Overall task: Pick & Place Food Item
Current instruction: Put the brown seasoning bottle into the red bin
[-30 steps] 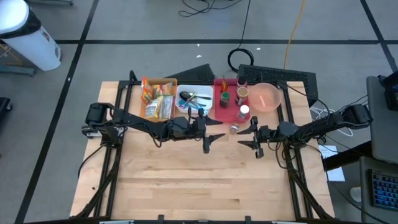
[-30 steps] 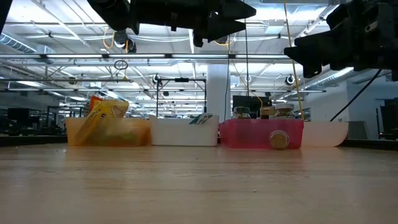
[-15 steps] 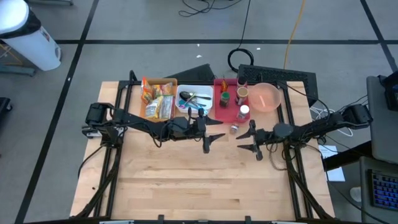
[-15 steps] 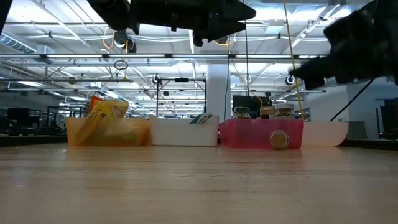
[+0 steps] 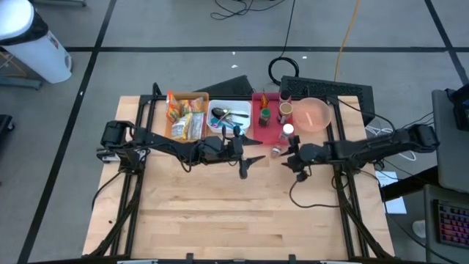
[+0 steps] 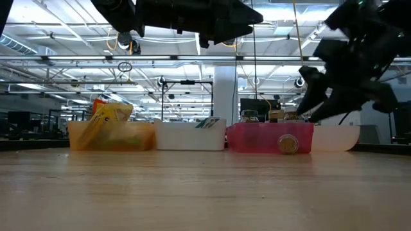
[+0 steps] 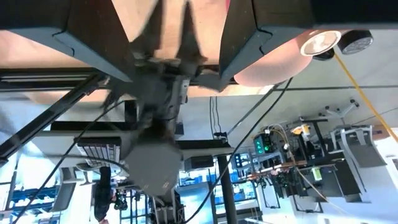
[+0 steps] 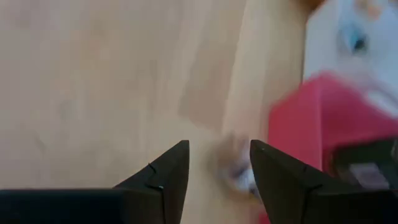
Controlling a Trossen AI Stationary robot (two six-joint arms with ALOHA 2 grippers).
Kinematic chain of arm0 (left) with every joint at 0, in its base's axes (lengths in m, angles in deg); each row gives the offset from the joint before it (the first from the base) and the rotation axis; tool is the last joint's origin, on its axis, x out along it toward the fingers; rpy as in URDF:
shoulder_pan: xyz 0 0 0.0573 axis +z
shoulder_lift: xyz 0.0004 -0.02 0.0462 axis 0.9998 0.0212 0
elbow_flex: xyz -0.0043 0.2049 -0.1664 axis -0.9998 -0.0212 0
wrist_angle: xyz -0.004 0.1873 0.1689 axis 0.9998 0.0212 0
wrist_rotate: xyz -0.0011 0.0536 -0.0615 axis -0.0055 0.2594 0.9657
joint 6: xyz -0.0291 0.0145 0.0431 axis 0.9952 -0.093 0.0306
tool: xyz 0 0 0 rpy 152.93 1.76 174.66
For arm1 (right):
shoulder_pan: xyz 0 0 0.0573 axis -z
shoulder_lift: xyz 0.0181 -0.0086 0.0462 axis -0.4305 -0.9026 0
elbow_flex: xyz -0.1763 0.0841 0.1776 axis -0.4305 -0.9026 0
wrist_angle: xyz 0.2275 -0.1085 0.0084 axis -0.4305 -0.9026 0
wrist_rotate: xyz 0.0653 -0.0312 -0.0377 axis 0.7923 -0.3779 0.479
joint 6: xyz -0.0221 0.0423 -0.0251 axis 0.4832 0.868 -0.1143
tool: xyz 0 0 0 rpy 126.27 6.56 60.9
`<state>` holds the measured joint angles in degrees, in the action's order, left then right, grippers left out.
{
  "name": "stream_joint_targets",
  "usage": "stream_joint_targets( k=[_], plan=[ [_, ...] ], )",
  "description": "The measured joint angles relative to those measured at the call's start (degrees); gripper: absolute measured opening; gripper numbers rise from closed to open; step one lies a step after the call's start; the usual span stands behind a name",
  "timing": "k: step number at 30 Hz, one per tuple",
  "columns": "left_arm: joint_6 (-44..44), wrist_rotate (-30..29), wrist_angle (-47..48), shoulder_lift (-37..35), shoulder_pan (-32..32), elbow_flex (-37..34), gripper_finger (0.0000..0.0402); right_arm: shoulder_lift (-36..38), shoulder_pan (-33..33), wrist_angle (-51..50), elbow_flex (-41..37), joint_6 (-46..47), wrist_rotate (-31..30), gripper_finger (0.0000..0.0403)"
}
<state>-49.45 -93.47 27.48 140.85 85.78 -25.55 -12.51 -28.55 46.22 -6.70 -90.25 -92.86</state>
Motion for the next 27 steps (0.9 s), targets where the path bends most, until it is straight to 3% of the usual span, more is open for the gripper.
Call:
stream_joint_targets(
  k=[8,12,17,27],
  plan=[
    [3.84,2.33,6.19,0.00,1.74,0.04,0.0241,-4.93,3.16,-3.86,3.11,-4.17,-1.66,0.0173],
    [7.24,5.04,10.90,0.00,3.21,0.04,0.0241,-6.47,3.01,-1.94,3.20,-11.82,-3.27,0.0171],
    [8.37,5.86,10.72,0.00,3.95,0.04,0.0241,-9.58,3.15,-1.14,3.74,-20.00,-7.04,0.0169],
    [7.98,7.44,10.44,0.00,3.88,0.04,0.0241,-20.10,5.57,-0.95,5.93,-26.53,-12.51,0.0160]
  ],
)
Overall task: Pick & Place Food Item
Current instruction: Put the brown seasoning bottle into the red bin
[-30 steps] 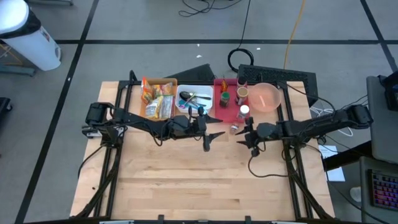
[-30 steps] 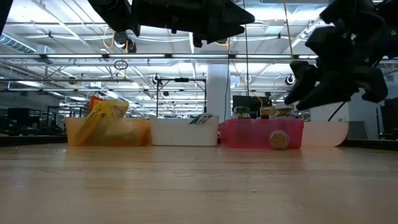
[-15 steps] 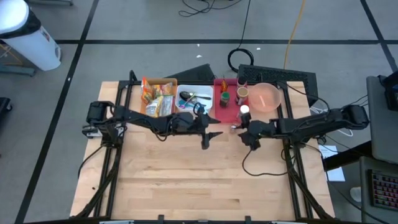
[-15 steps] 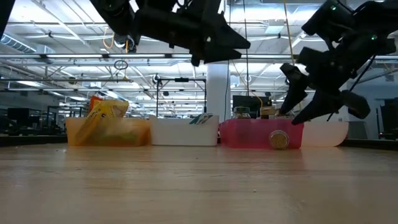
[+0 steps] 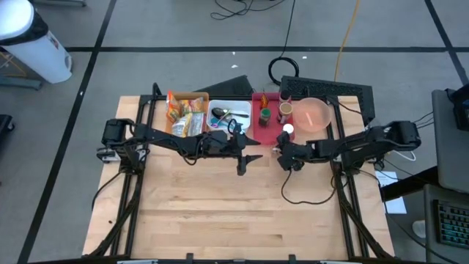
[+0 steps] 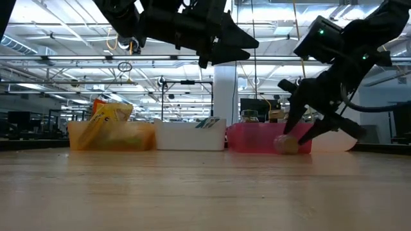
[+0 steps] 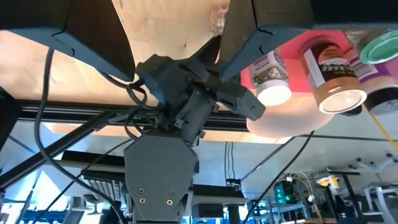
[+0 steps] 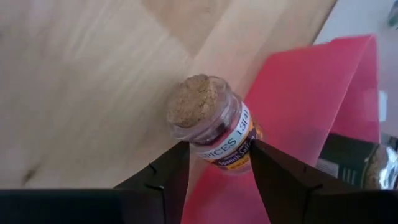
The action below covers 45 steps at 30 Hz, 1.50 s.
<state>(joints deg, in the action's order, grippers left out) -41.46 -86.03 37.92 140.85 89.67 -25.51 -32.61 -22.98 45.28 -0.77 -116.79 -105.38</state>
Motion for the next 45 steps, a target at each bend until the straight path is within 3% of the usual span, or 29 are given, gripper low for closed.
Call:
stream_joint_targets(
  k=[7,16,25,31,37,45],
  plan=[
    [-0.01,0.00,0.60,0.00,0.02,0.00,0.0241,-2.45,-1.67,3.49,0.14,1.93,0.04,0.0160],
    [0.00,-0.04,2.27,0.00,0.07,0.00,0.0241,-2.21,-10.62,4.56,-0.07,8.48,5.20,0.0160],
    [0.23,-0.12,2.71,0.00,0.07,0.00,0.0241,-2.15,-15.59,11.53,-0.03,10.91,4.99,0.0160],
    [0.30,-0.15,2.93,0.00,0.07,-0.02,0.0241,-2.17,-12.73,7.98,-0.05,10.52,-2.72,0.0160],
    [0.46,-0.13,2.93,0.00,0.07,-0.02,0.0241,-2.17,-7.58,7.43,-0.05,10.00,-2.27,0.0160],
    [0.69,-0.13,2.93,0.00,0.40,-0.02,0.0241,-2.17,-3.31,7.11,-0.05,11.17,8.19,0.0160]
  ],
)
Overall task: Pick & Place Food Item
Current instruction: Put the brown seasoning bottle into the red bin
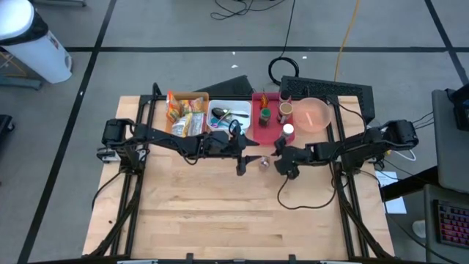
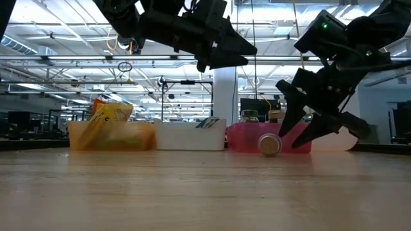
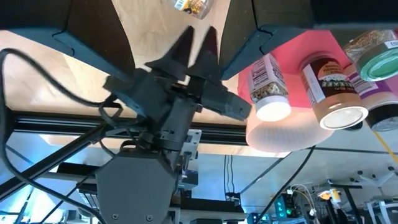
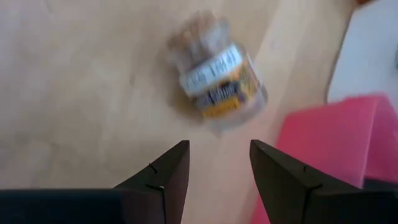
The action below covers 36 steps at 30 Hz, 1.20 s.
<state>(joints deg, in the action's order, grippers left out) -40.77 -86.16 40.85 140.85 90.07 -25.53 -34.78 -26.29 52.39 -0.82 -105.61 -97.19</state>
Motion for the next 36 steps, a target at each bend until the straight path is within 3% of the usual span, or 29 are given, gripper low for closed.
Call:
stream_joint_targets(
  k=[6,9,16,25,31,36],
  plan=[
    [0.48,0.00,0.31,0.00,0.50,0.00,0.0241,0.00,-0.02,3.84,0.02,2.99,8.78,0.0160],
    [0.66,0.00,0.28,0.00,0.52,0.00,0.0241,0.00,-0.14,4.14,0.02,3.50,10.40,0.0160],
    [0.61,0.00,0.28,0.00,0.52,0.00,0.0241,0.00,-0.12,5.81,0.02,3.96,2.47,0.0160],
    [0.59,0.00,0.26,0.00,0.52,-0.02,0.0241,-2.51,3.17,2.29,0.00,3.24,2.46,0.0160],
    [0.53,0.01,0.26,0.00,0.52,0.00,0.0241,-6.62,3.71,6.30,0.10,3.82,3.27,0.0160],
    [0.18,0.00,0.41,0.00,0.52,-0.02,0.0241,-7.63,3.20,11.70,0.07,6.75,11.22,0.0160]
  ],
)
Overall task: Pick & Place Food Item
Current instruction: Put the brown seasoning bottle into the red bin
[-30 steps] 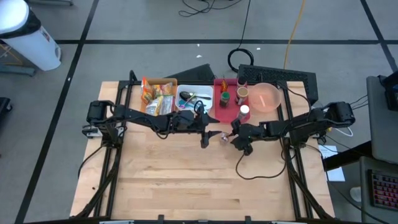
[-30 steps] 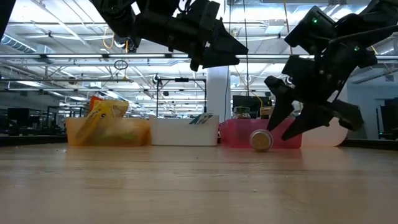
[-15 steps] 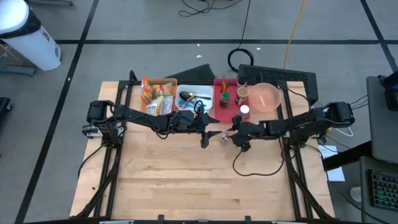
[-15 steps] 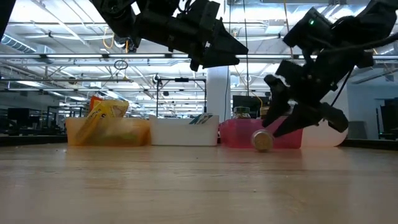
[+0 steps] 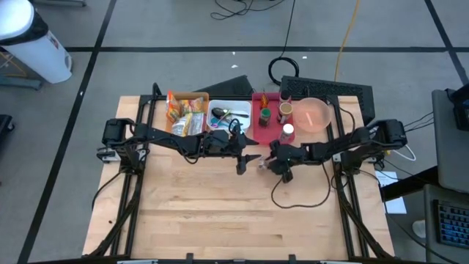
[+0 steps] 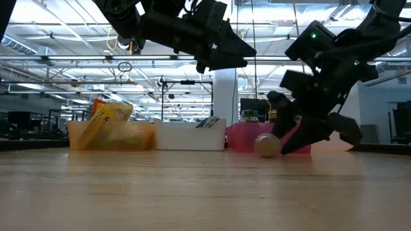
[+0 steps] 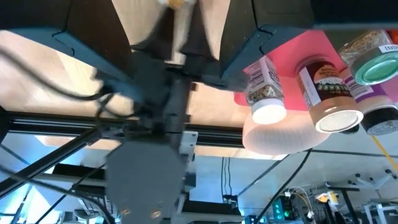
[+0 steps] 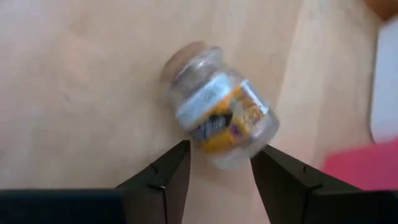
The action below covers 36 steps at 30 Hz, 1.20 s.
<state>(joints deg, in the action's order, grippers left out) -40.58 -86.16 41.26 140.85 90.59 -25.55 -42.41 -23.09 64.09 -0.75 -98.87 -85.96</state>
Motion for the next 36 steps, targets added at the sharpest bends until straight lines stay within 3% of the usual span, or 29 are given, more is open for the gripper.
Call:
stream_joint_targets(
  k=[6,14,19,30,36],
  plan=[
    [0.67,0.02,3.88,0.00,0.00,0.01,0.0241,0.04,-2.14,1.08,-0.05,1.21,0.51,0.0160],
    [8.11,-0.12,17.68,0.00,0.11,0.00,0.0241,0.07,-4.71,1.13,-0.05,4.58,-0.75,0.0160],
    [10.94,-4.05,23.60,0.01,-0.18,0.00,0.0241,0.07,-5.42,4.20,-0.05,4.33,-0.98,0.0160],
    [10.41,-2.18,18.42,8.75,-1.57,0.00,0.0241,0.11,-5.44,5.33,-0.05,4.45,-0.96,0.0160],
    [13.11,0.41,17.46,9.14,-2.31,0.00,0.0241,0.11,-5.44,5.32,-0.05,5.30,-0.99,0.0160]
  ],
)
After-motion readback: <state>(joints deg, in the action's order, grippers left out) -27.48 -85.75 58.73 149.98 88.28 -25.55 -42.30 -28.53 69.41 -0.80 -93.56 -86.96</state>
